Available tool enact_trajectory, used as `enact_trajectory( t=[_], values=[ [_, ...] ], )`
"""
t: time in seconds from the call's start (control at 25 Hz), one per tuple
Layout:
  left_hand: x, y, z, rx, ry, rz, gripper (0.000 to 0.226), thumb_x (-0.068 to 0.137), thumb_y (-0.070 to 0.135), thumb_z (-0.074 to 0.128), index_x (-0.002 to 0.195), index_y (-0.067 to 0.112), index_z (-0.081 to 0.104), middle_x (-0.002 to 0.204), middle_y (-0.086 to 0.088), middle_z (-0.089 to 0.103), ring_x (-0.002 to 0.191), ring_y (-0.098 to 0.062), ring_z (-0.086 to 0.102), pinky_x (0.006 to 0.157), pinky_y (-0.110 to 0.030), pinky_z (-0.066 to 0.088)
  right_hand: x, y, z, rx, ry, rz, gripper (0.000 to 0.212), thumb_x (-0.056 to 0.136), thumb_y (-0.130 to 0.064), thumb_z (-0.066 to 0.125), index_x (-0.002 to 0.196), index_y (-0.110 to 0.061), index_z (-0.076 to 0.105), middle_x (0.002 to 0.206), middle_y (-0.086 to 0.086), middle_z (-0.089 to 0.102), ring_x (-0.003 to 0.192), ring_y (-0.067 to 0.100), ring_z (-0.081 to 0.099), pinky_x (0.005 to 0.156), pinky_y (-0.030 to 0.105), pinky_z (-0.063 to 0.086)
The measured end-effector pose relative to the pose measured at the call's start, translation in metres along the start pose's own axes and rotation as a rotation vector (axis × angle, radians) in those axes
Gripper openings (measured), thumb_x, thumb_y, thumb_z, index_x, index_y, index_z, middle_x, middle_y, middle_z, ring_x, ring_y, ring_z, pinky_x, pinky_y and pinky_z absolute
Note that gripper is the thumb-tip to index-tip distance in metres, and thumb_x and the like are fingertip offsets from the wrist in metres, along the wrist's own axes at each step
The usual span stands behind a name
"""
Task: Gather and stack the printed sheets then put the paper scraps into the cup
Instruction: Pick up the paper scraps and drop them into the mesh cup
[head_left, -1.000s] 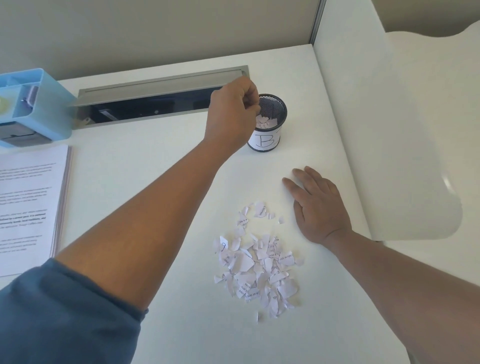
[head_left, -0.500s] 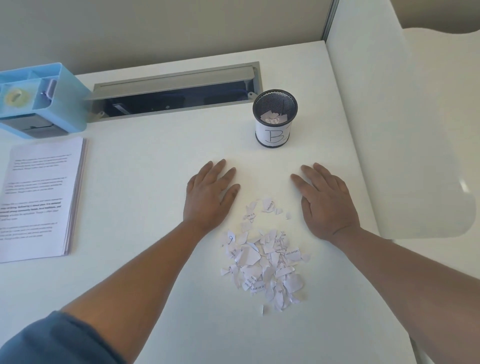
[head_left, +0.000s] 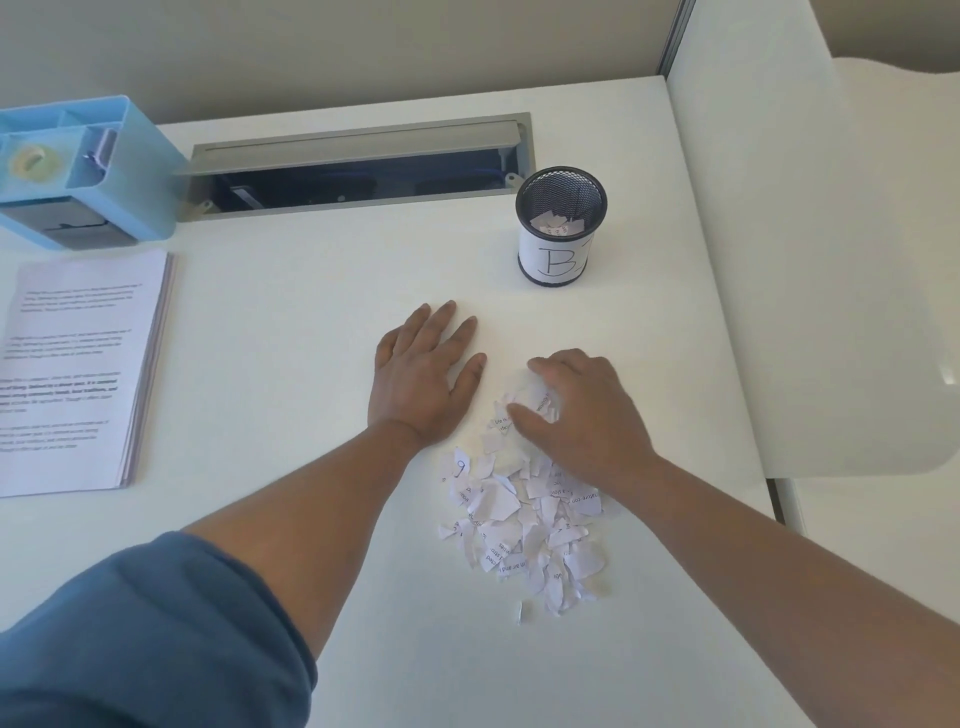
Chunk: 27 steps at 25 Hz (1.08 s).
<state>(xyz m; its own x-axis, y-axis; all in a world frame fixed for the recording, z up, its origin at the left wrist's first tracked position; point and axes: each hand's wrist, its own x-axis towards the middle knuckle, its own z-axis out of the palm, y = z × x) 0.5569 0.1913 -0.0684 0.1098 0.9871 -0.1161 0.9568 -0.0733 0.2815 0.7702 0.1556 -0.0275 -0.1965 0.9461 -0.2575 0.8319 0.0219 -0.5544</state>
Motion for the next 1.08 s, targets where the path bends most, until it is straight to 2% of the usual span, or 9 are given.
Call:
enact_trajectory(
  t=[0.12, 0.2, 0.32, 0.44, 0.56, 0.72, 0.88, 0.96, 1.08],
  values=[
    [0.0, 0.001, 0.0, 0.008, 0.004, -0.003, 0.054, 0.105, 0.057, 0.035, 0.155, 0.039, 0.04, 0.17, 0.011, 0.023, 0.158, -0.014, 0.01, 0.125, -0.038, 0.006, 0.003, -0.023, 0.006, -0.111, -0.123, -0.025, 0.056, 0.091, -0.055, 0.065, 0.134, -0.021, 0.055, 0.131, -0.003, 0.045, 0.122, 0.024, 0.039, 0.092, 0.036, 0.046],
    [0.0, 0.001, 0.0, 0.01, 0.003, -0.007, 0.053, 0.104, 0.057, 0.036, 0.155, 0.04, 0.04, 0.169, 0.011, 0.023, 0.158, -0.015, 0.01, 0.125, -0.038, 0.006, 0.005, -0.032, 0.011, -0.131, -0.168, -0.037, 0.041, 0.094, -0.045, 0.067, 0.127, -0.021, 0.057, 0.126, -0.001, 0.042, 0.117, 0.025, 0.04, 0.087, 0.036, 0.049],
    [0.001, 0.001, 0.001, 0.014, -0.002, -0.016, 0.054, 0.104, 0.058, 0.036, 0.155, 0.041, 0.039, 0.17, 0.012, 0.022, 0.158, -0.014, 0.009, 0.125, -0.038, 0.005, 0.01, -0.039, 0.017, -0.126, -0.191, -0.06, 0.011, 0.099, -0.021, 0.058, 0.109, -0.017, 0.062, 0.115, 0.002, 0.044, 0.105, 0.028, 0.045, 0.082, 0.041, 0.053],
    [0.001, 0.0, 0.002, 0.01, -0.01, -0.018, 0.054, 0.104, 0.058, 0.035, 0.155, 0.041, 0.039, 0.17, 0.012, 0.021, 0.157, -0.013, 0.008, 0.125, -0.037, 0.004, 0.015, -0.039, 0.017, -0.127, -0.197, -0.081, 0.016, 0.092, -0.003, 0.049, 0.093, -0.012, 0.062, 0.102, 0.004, 0.046, 0.09, 0.03, 0.049, 0.075, 0.043, 0.053],
    [0.002, 0.001, 0.001, 0.009, -0.006, -0.013, 0.054, 0.104, 0.057, 0.034, 0.156, 0.041, 0.038, 0.17, 0.012, 0.02, 0.157, -0.014, 0.008, 0.125, -0.038, 0.005, 0.017, -0.035, 0.016, -0.076, -0.192, -0.074, 0.019, 0.085, 0.0, 0.048, 0.089, -0.011, 0.064, 0.097, 0.003, 0.052, 0.084, 0.029, 0.054, 0.075, 0.044, 0.053],
    [0.002, 0.001, -0.001, 0.009, -0.015, -0.015, 0.055, 0.104, 0.058, 0.033, 0.156, 0.041, 0.036, 0.17, 0.012, 0.018, 0.157, -0.014, 0.006, 0.125, -0.038, 0.004, 0.018, -0.03, 0.0, 0.039, -0.1, -0.049, 0.019, 0.083, -0.003, 0.054, 0.087, -0.012, 0.07, 0.088, 0.0, 0.065, 0.082, 0.026, 0.061, 0.077, 0.039, 0.054],
    [0.002, -0.001, 0.001, 0.008, -0.017, -0.006, 0.055, 0.104, 0.059, 0.032, 0.157, 0.041, 0.035, 0.17, 0.012, 0.018, 0.157, -0.015, 0.006, 0.125, -0.038, 0.004, 0.029, -0.036, -0.038, 0.281, 0.065, 0.008, 0.016, 0.082, -0.006, 0.067, 0.084, -0.019, 0.076, 0.069, -0.012, 0.063, 0.064, 0.004, 0.057, 0.066, 0.019, 0.047],
    [0.002, -0.001, 0.001, 0.008, -0.014, -0.005, 0.055, 0.104, 0.058, 0.032, 0.156, 0.041, 0.035, 0.17, 0.012, 0.018, 0.157, -0.015, 0.006, 0.125, -0.038, 0.005, 0.04, -0.041, -0.06, 0.388, 0.172, 0.017, 0.015, 0.082, -0.007, 0.071, 0.083, -0.02, 0.077, 0.065, -0.014, 0.064, 0.057, 0.0, 0.055, 0.059, 0.009, 0.041],
    [0.002, -0.001, 0.0, 0.004, -0.009, -0.002, 0.054, 0.105, 0.058, 0.033, 0.156, 0.042, 0.036, 0.17, 0.012, 0.018, 0.157, -0.016, 0.007, 0.125, -0.038, 0.004, 0.067, -0.047, -0.093, 0.408, 0.362, -0.031, 0.012, 0.084, -0.009, 0.071, 0.084, -0.019, 0.077, 0.07, -0.012, 0.07, 0.061, 0.004, 0.06, 0.061, 0.012, 0.046]
  ],
)
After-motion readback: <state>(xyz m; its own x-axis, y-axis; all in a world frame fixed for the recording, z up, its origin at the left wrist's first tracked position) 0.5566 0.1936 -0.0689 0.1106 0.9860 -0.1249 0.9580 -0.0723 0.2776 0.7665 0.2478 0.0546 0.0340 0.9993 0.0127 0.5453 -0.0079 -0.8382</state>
